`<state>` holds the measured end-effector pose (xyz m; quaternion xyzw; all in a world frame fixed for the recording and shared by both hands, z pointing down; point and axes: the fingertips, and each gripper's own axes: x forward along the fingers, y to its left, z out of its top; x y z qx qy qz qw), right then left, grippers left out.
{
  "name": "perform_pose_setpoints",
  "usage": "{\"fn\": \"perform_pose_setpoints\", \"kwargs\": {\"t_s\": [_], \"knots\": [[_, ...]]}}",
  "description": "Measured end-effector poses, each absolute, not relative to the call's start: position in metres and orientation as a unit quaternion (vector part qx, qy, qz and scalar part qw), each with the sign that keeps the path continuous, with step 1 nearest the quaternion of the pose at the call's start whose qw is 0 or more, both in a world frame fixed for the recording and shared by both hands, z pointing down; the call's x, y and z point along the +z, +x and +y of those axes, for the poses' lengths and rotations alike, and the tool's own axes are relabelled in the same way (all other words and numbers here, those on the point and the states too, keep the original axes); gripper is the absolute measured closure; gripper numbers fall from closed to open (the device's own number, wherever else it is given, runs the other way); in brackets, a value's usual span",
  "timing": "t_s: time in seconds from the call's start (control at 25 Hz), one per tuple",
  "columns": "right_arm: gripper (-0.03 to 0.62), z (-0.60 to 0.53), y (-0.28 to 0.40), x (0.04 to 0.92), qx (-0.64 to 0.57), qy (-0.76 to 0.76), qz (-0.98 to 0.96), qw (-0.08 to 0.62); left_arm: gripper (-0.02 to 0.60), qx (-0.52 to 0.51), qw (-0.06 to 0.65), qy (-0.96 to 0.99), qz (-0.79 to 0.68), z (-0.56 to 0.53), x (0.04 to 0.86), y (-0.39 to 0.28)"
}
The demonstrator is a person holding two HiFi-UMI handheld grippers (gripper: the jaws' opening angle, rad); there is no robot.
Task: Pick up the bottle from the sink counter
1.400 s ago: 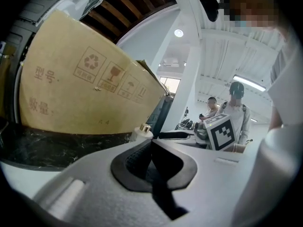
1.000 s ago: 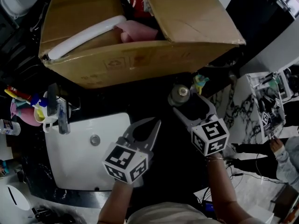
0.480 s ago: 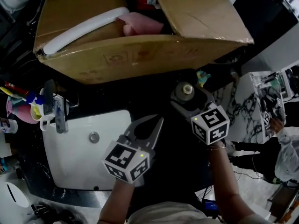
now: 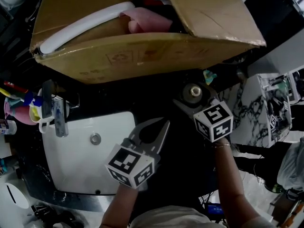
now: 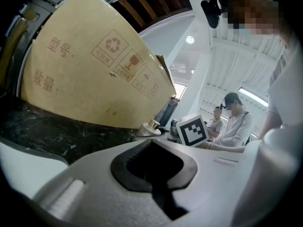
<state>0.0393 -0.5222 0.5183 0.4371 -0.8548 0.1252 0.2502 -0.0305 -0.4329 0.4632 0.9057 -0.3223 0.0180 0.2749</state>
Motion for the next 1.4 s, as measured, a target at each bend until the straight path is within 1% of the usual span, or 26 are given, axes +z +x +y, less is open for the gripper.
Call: {"fn": "perform_pose_setpoints", "kwargs": {"t_s": [0.44, 0.56, 0.64, 1.0, 1.4], "knots": [[0.207, -0.525, 0.035, 0.525, 0.128, 0.427, -0.851, 0.276, 0.575, 0.021, 0.28, 0.9, -0.333, -0.437, 0.47, -0.037], [0.246, -0.524, 0.033, 0.526, 0.117, 0.42, -0.854, 0.284, 0.575, 0.029, 0.284, 0.9, -0.329, -0.435, 0.475, -0.035], [0.249, -0.524, 0.033, 0.526, 0.117, 0.422, -0.853, 0.284, 0.575, 0.031, 0.284, 0.9, -0.329, -0.434, 0.476, -0.034], [0.253, -0.515, 0.035, 0.525, 0.142, 0.437, -0.838, 0.295, 0.575, 0.03, 0.281, 0.904, -0.321, -0.429, 0.474, -0.032], [0.253, -0.483, 0.037, 0.522, 0.162, 0.439, -0.836, 0.286, 0.575, 0.033, 0.272, 0.907, -0.319, -0.421, 0.466, -0.034]]}}
